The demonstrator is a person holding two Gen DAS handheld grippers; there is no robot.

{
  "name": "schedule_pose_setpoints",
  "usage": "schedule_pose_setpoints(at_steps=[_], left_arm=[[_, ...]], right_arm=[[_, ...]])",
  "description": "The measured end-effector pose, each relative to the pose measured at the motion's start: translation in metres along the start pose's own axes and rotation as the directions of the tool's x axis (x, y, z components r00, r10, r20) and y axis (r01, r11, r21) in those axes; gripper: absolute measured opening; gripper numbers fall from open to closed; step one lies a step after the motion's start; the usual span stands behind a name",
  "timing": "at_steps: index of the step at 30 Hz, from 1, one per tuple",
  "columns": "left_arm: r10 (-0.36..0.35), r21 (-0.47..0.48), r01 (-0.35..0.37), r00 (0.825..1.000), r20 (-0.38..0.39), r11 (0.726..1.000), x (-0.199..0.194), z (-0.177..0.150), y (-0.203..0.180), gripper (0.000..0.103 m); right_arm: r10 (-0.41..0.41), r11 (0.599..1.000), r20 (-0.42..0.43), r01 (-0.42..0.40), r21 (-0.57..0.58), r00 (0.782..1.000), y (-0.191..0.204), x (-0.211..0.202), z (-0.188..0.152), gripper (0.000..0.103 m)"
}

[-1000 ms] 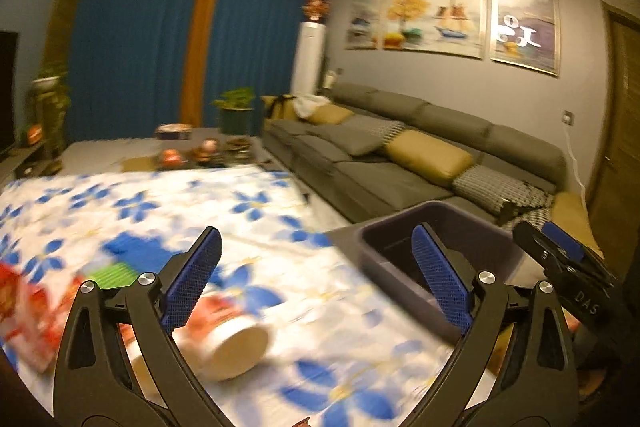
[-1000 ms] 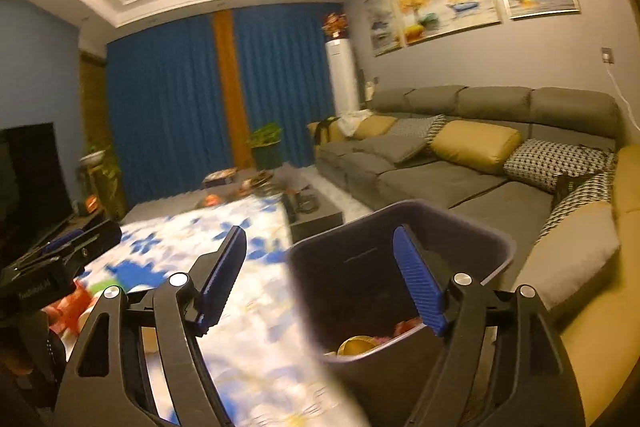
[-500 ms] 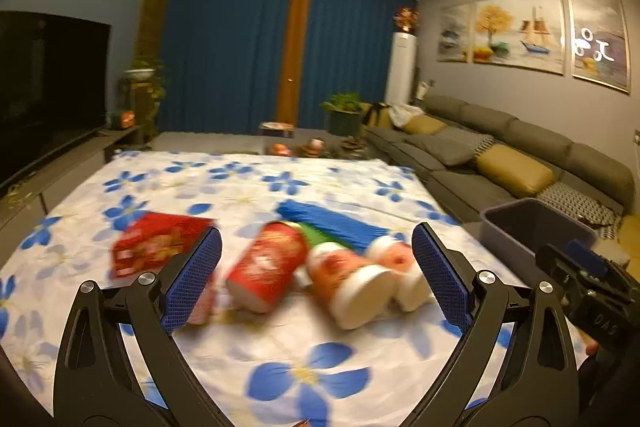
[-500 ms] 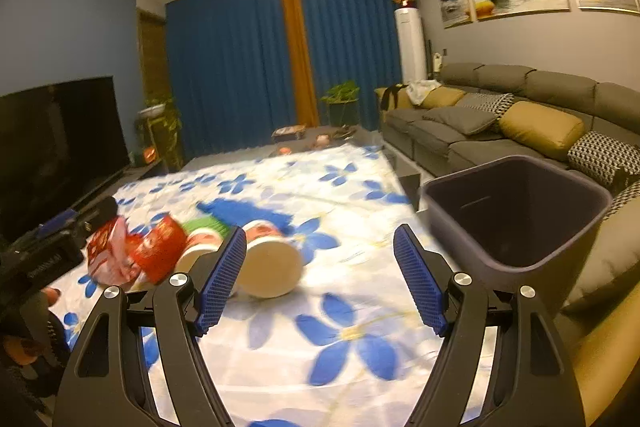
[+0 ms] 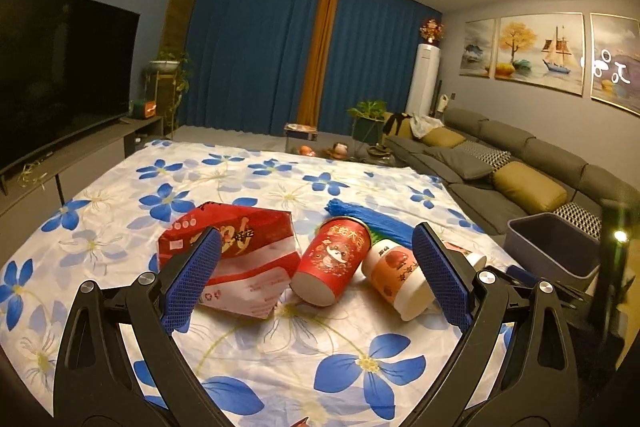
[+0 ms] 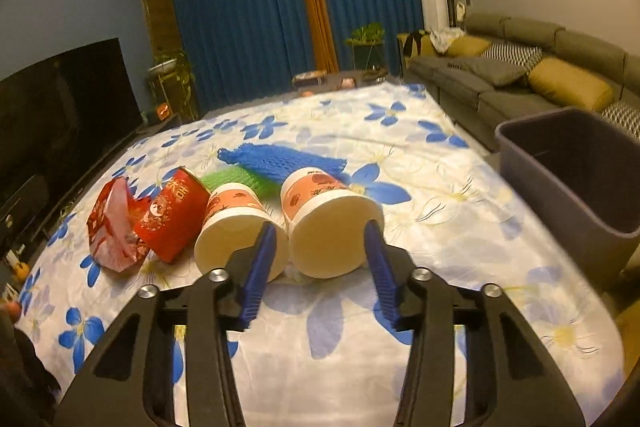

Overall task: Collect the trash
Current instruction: 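Grasp a white paper cup with the right tool while the left tool grasps another paper cup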

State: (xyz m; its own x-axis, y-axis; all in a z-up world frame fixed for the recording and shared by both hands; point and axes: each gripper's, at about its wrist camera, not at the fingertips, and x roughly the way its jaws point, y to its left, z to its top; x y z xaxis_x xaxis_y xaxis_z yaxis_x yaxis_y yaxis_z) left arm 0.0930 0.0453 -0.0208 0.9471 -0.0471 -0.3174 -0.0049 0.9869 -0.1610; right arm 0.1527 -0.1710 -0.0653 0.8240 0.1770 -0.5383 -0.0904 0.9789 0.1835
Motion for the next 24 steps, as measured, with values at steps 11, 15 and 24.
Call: schedule_pose_setpoints(at_steps=[11, 15, 24], left_arm=[[-0.038, 0.013, 0.039, 0.999, -0.026, 0.999, 0.014, -0.007, -0.003, 0.094], [-0.067, 0.034, 0.069, 0.996, -0.051, 0.997, 0.021, -0.011, -0.011, 0.094], [-0.134, 0.096, 0.15, 0.979, -0.156, 0.984, 0.048, -0.024, -0.046, 0.09]], right_arm=[[0.052, 0.998, -0.056, -0.049, 0.046, 0.997, 0.002, 0.029, 0.009, 0.023], [0.054, 0.998, -0.054, -0.052, 0.037, 0.997, 0.003, 0.032, 0.009, 0.006], [0.036, 0.998, -0.003, -0.036, 0.048, 0.999, -0.011, 0.014, 0.008, 0.005]])
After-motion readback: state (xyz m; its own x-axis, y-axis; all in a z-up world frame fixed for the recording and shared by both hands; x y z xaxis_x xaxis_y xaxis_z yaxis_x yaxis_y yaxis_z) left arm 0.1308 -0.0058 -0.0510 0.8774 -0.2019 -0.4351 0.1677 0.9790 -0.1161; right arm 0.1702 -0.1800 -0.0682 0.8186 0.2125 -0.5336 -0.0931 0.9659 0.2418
